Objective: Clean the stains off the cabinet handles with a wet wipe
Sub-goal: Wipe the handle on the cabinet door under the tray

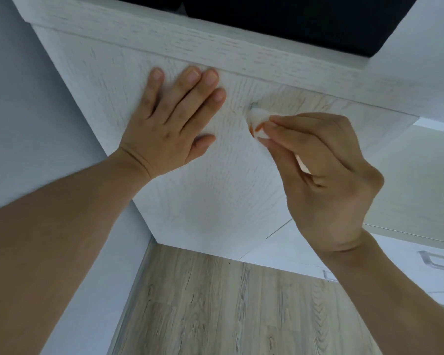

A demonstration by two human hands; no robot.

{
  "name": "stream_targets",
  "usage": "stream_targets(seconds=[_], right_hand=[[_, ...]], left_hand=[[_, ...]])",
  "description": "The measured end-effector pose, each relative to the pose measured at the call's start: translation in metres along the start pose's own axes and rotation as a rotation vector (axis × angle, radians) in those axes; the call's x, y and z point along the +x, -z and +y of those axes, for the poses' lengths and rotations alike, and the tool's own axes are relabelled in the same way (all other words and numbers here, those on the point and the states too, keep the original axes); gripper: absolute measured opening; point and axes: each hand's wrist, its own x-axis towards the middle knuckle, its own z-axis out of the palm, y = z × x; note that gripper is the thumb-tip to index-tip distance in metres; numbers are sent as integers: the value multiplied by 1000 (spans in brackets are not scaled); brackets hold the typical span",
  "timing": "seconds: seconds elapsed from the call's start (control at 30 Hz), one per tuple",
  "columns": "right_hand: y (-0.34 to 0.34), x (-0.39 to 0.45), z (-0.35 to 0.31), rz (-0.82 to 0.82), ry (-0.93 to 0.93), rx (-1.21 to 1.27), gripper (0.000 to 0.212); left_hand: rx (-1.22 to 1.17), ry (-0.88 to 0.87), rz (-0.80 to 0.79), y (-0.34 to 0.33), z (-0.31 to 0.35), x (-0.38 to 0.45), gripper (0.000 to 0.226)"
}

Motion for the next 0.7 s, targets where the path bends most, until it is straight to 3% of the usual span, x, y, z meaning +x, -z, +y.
stream_targets(seconds=[0.17, 0.47, 0.7], right_hand=[[-14, 3, -2, -64, -46, -90, 14], [-18, 5, -6, -31, 47, -60, 5], [-5, 1, 0, -59, -53, -82, 5]], left_hand=[[-5, -2, 10, -1, -1, 0, 66], [1, 0, 10, -2, -1, -1, 67], [-2, -1, 14, -2, -1, -1, 67]])
